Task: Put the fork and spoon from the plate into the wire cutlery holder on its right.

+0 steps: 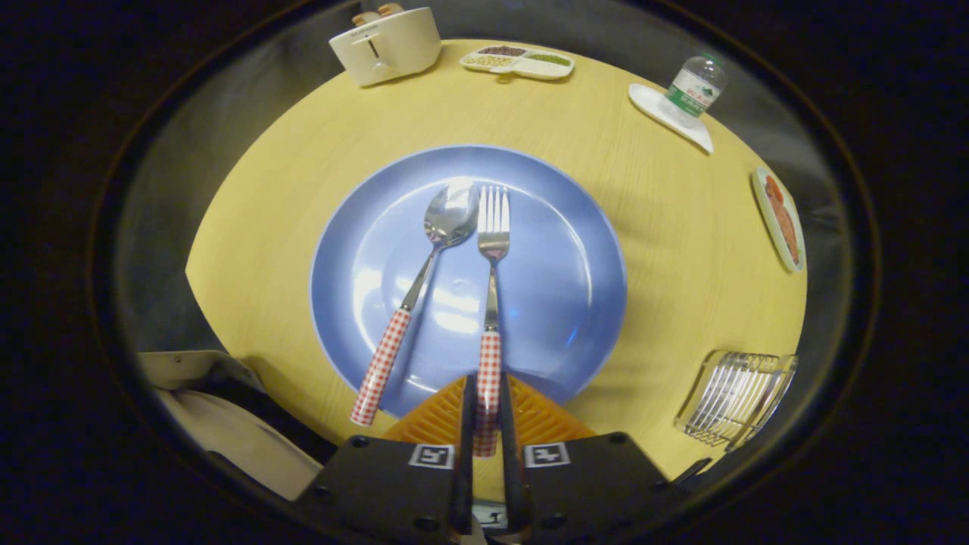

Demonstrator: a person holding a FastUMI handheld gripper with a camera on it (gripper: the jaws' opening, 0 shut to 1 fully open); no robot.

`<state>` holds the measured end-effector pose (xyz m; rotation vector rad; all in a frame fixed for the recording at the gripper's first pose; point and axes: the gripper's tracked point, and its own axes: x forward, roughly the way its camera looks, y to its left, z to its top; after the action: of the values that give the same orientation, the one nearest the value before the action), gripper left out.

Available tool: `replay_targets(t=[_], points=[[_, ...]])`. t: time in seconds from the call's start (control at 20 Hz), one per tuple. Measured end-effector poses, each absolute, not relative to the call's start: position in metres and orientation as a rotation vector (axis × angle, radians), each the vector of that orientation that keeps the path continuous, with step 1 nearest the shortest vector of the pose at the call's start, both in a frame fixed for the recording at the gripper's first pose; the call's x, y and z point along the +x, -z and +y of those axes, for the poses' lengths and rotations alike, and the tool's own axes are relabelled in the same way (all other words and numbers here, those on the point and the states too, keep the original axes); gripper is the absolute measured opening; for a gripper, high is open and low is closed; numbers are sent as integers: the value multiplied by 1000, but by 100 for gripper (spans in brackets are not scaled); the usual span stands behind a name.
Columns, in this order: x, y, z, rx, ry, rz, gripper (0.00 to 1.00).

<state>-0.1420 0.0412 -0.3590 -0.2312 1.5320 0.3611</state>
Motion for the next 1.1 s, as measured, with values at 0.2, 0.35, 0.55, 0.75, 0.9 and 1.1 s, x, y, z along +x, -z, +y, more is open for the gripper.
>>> replay_targets(t=[0.2, 0.35, 0.55, 0.75, 0.9, 1.1], points=[[-145, 355, 40, -233, -396, 1553, 10], [-144, 347, 35, -233, -408, 1570, 10], [-141, 326, 19, -307, -446, 1580, 10], [-140, 303, -4, -390, -460, 1591, 10], [-141, 282, -29, -442, -446, 1606, 10], [-138, 254, -63, -501, -399, 1616, 10]])
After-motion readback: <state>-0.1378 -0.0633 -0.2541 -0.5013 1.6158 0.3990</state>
